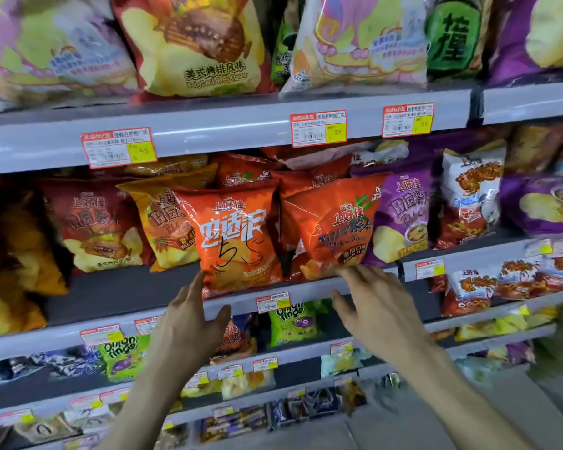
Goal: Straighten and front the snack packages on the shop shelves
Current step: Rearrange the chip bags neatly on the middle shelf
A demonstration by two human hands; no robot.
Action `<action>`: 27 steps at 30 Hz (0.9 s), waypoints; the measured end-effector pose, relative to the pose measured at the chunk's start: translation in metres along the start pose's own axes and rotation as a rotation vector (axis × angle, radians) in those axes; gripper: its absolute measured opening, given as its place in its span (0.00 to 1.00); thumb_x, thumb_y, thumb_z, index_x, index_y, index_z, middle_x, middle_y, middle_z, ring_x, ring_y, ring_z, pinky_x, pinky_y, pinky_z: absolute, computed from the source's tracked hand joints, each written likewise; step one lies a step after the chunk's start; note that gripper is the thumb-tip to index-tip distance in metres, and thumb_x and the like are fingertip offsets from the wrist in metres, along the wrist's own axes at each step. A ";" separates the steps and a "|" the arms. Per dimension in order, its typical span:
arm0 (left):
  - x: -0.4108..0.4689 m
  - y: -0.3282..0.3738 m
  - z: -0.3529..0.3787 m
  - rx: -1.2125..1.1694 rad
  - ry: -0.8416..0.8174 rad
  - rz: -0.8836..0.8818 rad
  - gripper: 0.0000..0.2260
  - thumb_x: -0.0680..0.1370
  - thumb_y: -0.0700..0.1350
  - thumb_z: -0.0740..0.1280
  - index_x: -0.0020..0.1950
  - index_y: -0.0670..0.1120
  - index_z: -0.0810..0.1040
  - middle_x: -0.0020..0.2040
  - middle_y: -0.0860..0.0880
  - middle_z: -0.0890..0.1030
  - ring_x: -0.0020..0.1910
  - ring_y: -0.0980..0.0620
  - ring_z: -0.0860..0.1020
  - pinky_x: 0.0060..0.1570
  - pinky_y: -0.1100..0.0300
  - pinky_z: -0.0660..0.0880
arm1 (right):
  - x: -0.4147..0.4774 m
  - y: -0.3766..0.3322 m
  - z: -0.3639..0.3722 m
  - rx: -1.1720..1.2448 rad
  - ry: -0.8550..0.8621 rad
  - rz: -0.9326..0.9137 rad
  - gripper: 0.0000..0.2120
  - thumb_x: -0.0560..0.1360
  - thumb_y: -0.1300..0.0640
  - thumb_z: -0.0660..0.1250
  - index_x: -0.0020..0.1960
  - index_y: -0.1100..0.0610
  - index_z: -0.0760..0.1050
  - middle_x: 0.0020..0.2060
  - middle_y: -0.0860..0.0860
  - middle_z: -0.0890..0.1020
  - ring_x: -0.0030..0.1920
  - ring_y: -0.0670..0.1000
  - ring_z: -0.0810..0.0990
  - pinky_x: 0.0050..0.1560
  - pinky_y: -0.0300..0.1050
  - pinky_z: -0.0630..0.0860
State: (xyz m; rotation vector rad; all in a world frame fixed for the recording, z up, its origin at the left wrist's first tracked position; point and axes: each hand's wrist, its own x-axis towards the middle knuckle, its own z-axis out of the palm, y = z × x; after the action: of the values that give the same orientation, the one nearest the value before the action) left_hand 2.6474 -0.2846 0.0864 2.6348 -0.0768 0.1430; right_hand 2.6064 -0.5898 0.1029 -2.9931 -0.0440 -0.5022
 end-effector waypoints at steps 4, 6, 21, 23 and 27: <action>0.009 0.004 0.000 -0.092 0.023 -0.040 0.41 0.80 0.56 0.72 0.86 0.50 0.53 0.78 0.44 0.70 0.73 0.40 0.74 0.63 0.44 0.77 | 0.016 0.031 0.003 -0.011 0.031 0.016 0.19 0.77 0.43 0.65 0.62 0.54 0.78 0.50 0.51 0.84 0.52 0.57 0.82 0.50 0.53 0.80; 0.020 0.009 -0.004 -0.170 0.033 -0.052 0.41 0.79 0.56 0.74 0.85 0.50 0.57 0.77 0.46 0.71 0.73 0.41 0.73 0.66 0.45 0.74 | 0.027 0.042 0.005 -0.005 0.041 0.049 0.23 0.77 0.42 0.68 0.66 0.55 0.77 0.53 0.53 0.84 0.54 0.58 0.82 0.51 0.54 0.80; 0.084 0.013 0.005 -0.983 -0.104 -0.154 0.40 0.63 0.34 0.85 0.70 0.49 0.72 0.56 0.43 0.87 0.50 0.44 0.88 0.43 0.55 0.85 | 0.059 0.053 0.034 0.978 -0.018 0.412 0.41 0.69 0.54 0.83 0.67 0.48 0.56 0.57 0.41 0.74 0.61 0.51 0.78 0.63 0.49 0.74; 0.077 0.011 0.006 -0.990 -0.049 -0.135 0.42 0.61 0.35 0.87 0.71 0.51 0.72 0.57 0.44 0.87 0.52 0.44 0.88 0.48 0.51 0.86 | 0.061 0.053 0.040 1.041 -0.023 0.406 0.45 0.68 0.54 0.84 0.71 0.46 0.54 0.58 0.36 0.73 0.63 0.50 0.77 0.69 0.54 0.73; 0.052 -0.002 -0.006 -1.034 0.088 -0.117 0.44 0.55 0.42 0.90 0.66 0.51 0.74 0.57 0.45 0.86 0.52 0.44 0.87 0.46 0.47 0.86 | 0.065 0.050 0.043 1.033 -0.035 0.354 0.53 0.67 0.52 0.85 0.80 0.46 0.54 0.64 0.40 0.76 0.64 0.45 0.75 0.69 0.48 0.69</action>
State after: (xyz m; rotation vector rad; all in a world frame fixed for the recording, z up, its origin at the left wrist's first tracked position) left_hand 2.6986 -0.2811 0.0964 1.5942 0.0312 0.1302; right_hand 2.6839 -0.6337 0.0790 -1.9361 0.1685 -0.2565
